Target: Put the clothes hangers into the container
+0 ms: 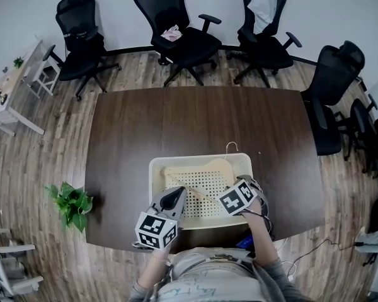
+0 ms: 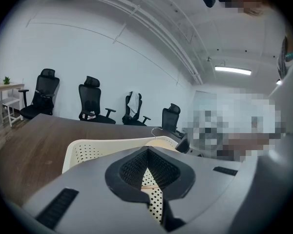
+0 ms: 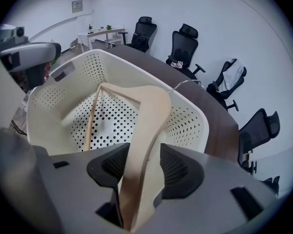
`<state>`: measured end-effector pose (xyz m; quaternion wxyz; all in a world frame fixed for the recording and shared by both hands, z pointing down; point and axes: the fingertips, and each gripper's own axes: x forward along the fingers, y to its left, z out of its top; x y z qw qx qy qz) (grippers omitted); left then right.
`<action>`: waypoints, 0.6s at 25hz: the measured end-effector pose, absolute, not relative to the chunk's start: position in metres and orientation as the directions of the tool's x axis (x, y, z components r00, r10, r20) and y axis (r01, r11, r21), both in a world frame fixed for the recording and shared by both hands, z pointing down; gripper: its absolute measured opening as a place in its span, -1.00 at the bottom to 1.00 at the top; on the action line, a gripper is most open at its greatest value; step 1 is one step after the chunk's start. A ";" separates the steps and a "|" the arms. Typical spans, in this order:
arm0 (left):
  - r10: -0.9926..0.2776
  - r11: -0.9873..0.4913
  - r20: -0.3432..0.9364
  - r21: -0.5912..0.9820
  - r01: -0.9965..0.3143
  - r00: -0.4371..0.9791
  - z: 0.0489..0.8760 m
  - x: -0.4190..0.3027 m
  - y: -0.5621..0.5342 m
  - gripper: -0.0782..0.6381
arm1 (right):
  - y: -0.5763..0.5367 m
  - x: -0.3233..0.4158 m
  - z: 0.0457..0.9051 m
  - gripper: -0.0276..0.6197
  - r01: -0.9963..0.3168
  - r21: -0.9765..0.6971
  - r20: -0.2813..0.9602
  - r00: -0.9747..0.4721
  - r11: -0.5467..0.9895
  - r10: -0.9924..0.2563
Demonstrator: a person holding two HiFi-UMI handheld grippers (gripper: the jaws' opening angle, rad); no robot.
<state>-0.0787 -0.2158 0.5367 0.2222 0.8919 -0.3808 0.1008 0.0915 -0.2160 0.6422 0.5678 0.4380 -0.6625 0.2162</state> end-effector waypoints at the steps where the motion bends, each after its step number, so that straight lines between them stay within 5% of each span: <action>1: -0.634 -0.611 0.351 0.319 -0.725 0.689 0.537 -0.078 -0.214 -0.75 | -0.215 0.092 0.641 -0.29 -0.830 0.202 0.940 0.016 0.520 -0.340; 15: -0.578 -0.656 0.383 0.307 -0.690 0.720 0.537 -0.057 -0.188 -0.75 | -0.213 0.088 0.626 -0.29 -0.865 0.108 0.910 -0.112 0.490 -0.398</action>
